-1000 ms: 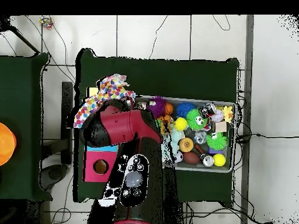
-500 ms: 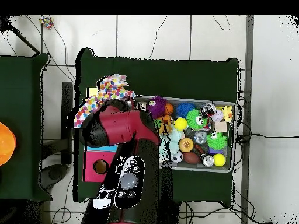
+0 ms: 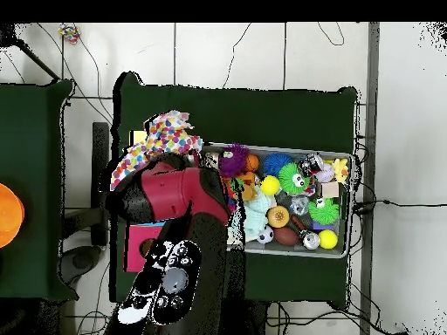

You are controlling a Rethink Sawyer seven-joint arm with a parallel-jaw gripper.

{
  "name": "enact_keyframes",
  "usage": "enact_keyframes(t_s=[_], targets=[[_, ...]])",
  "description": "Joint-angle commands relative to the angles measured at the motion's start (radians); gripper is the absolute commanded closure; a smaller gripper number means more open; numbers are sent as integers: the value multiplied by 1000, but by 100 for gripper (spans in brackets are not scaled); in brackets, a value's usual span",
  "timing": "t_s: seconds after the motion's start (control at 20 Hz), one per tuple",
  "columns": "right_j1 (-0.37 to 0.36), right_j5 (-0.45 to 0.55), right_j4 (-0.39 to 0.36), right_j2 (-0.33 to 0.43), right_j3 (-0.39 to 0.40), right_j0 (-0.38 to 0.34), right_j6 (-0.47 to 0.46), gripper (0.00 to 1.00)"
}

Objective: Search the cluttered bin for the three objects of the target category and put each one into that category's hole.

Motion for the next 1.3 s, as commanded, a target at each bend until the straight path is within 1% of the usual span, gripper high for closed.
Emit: enact_keyframes(t_s=[0.05,0.15,0.3,0.5,0.75,0.9,1.0,1.15,1.3], targets=[[47,143,47,20,-53,-6,168,100],[50,170,64,49,-51,-18,154,100],[64,195,79,48,-68,-2,164,100],[101,222,89,36,-122,22,178,100],[142,285,109,71,-189,7,142,100],[144,309,102,64,-222,13,124,100],[141,330,104,73,-230,8,114,100],[156,289,118,111,-206,-13,117,100],[168,289,119,109,-216,-6,122,100]])
